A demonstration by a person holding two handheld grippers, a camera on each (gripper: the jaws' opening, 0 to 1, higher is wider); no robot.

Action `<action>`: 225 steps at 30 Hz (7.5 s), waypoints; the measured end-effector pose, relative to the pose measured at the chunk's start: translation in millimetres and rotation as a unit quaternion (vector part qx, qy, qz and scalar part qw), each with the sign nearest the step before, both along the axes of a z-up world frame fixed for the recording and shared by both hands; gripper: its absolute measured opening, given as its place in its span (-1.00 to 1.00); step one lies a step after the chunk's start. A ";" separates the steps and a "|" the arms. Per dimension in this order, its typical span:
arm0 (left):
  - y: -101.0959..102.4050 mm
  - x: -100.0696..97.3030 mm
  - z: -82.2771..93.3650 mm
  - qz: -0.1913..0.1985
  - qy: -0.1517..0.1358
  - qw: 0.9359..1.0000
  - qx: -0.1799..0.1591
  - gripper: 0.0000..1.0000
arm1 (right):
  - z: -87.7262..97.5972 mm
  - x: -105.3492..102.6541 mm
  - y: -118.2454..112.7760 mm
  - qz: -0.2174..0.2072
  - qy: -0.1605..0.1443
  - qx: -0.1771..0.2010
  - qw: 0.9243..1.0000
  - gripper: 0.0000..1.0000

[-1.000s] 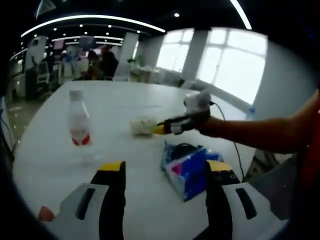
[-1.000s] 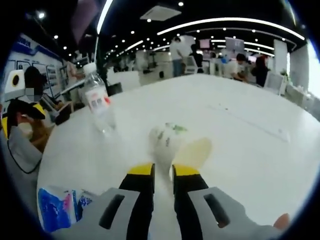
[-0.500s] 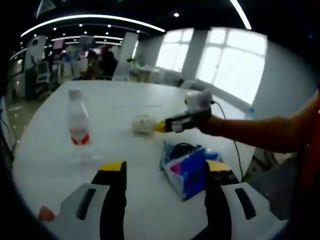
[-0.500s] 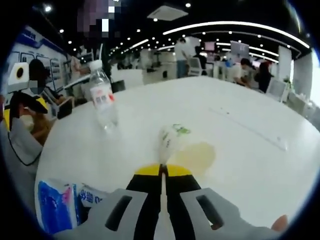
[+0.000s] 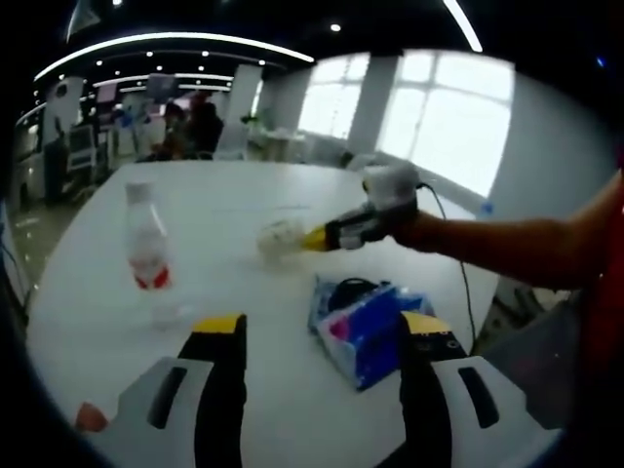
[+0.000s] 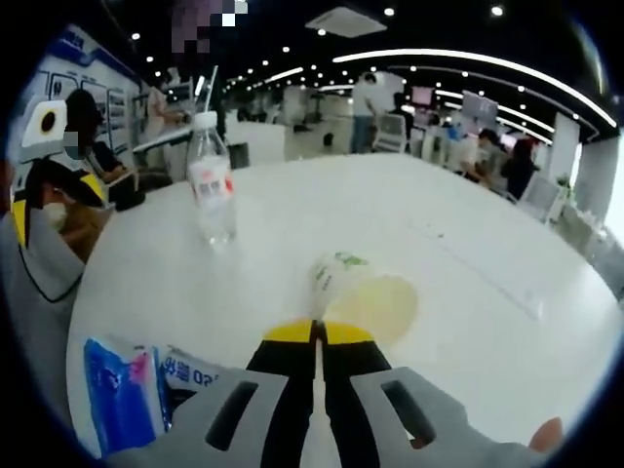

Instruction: Arrange the tabletop items into an orderly group along one side of the table until the central work area is clear of visible clutter.

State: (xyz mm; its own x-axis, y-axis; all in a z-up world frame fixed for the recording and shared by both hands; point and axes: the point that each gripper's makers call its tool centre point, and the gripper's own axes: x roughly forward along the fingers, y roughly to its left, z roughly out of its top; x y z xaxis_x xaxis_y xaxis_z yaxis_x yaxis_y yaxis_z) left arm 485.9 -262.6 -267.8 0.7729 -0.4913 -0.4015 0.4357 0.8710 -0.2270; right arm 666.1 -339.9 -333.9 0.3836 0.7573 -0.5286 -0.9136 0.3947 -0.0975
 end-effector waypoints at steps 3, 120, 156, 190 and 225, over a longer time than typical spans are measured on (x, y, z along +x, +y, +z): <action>-1.1 1.3 1.5 -0.005 -0.010 1.000 0.012 0.21 | 7.1 0.0 -1.3 0.004 -0.003 -0.004 1.000 -0.97; -63.8 86.7 37.5 -0.121 -0.128 0.967 0.182 -0.19 | 127.3 -134.8 8.3 0.209 -0.037 -0.180 0.960 -0.81; -36.3 85.1 12.4 -0.045 -0.093 0.993 0.054 -0.19 | 101.8 -129.4 -9.7 0.086 0.021 0.027 0.996 0.84; 21.8 141.1 -17.1 0.132 -0.165 0.977 0.018 -0.20 | 78.0 -130.0 -12.0 0.051 0.058 0.108 0.991 0.99; 46.6 148.9 -82.3 0.202 -0.127 0.969 0.068 -0.17 | 73.4 -126.3 -12.2 0.042 0.073 0.116 0.990 0.94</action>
State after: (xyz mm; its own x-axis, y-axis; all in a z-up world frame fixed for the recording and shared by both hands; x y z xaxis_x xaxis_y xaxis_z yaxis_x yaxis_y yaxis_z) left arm 634.9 -216.0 -350.1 0.9735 -0.0844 -0.2127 0.0801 0.9964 -0.0291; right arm 539.8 -352.1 -260.5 0.2465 0.8904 -0.3825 -0.9417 0.3134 0.1227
